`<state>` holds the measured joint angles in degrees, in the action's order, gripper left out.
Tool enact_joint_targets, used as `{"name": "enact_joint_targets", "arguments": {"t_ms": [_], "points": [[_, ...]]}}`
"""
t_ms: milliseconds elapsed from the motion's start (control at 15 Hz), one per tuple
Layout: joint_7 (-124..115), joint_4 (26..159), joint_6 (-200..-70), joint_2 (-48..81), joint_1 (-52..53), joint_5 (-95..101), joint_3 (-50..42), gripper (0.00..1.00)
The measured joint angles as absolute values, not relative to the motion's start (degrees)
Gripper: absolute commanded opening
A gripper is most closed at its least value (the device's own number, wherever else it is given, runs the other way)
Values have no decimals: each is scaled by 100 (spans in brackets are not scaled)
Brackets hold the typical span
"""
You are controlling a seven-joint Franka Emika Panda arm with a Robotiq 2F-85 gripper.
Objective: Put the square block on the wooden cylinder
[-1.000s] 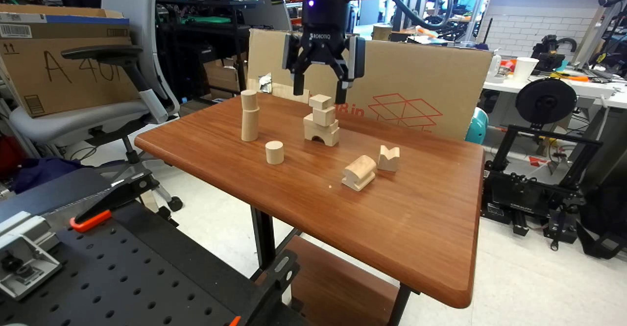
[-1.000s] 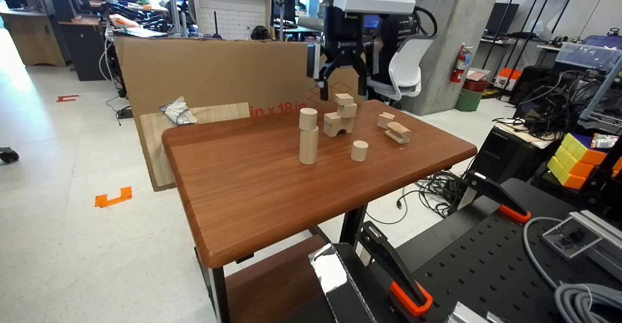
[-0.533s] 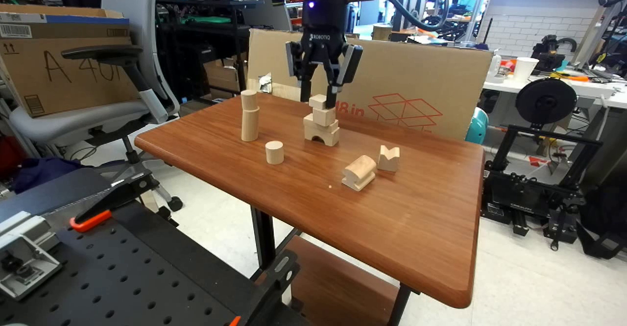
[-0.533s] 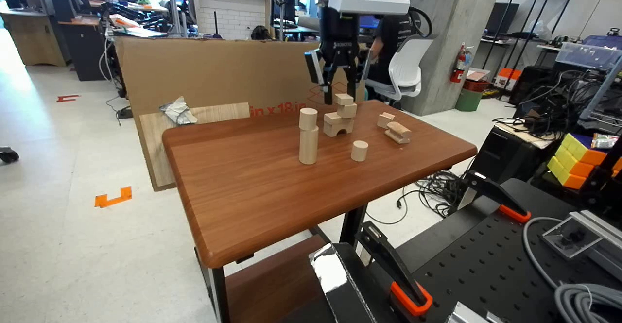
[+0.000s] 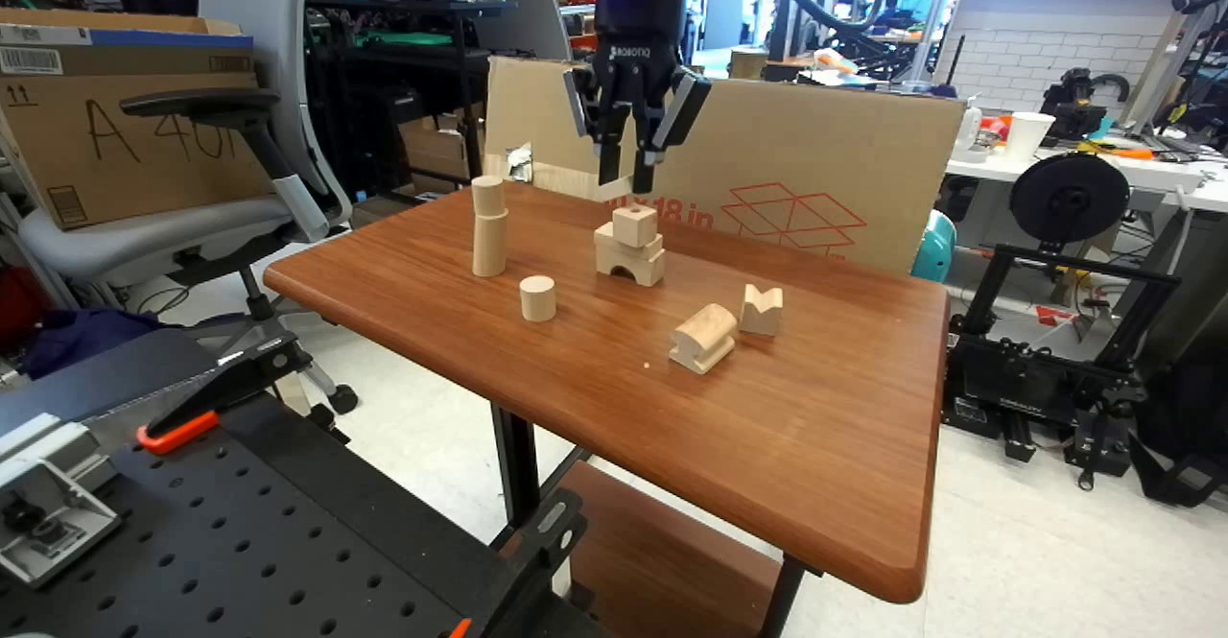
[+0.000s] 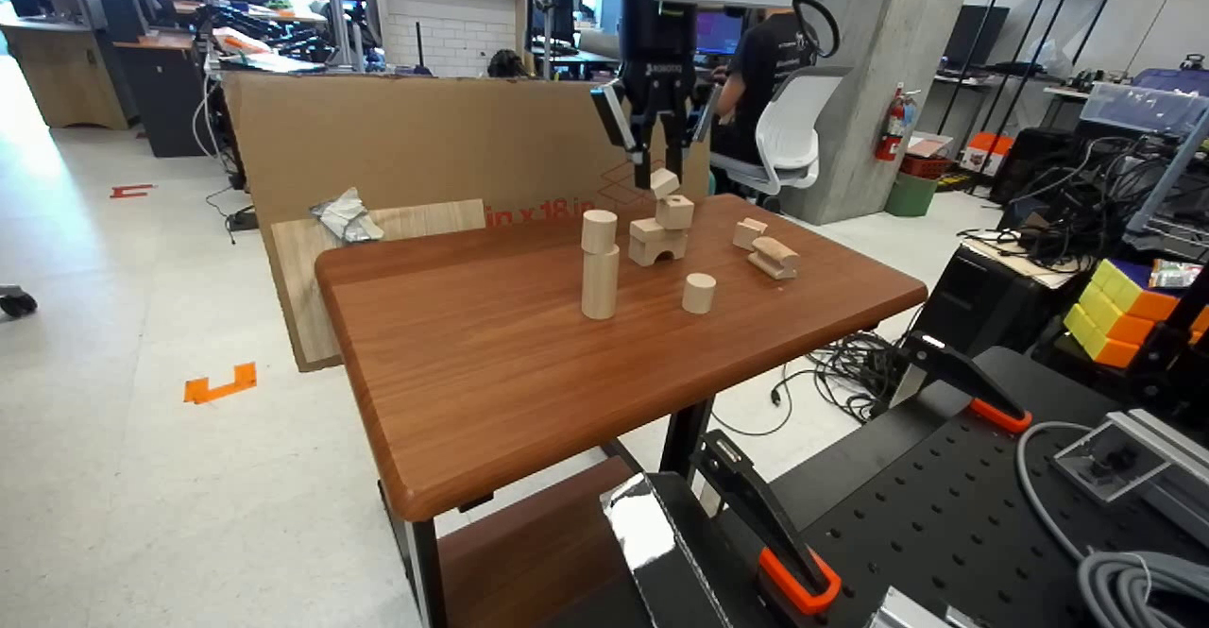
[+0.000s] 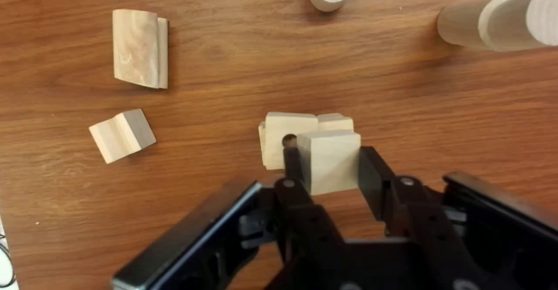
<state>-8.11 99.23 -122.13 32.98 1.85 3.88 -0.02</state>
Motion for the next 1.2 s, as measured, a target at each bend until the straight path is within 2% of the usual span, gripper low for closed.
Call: {"name": "enact_joint_targets", "arguments": {"t_ms": [667,1200], "points": [[-281,10835,-12098,2061,162,-82,232,12],[250,11230,-12020,1951,147,-448,396,12]]}}
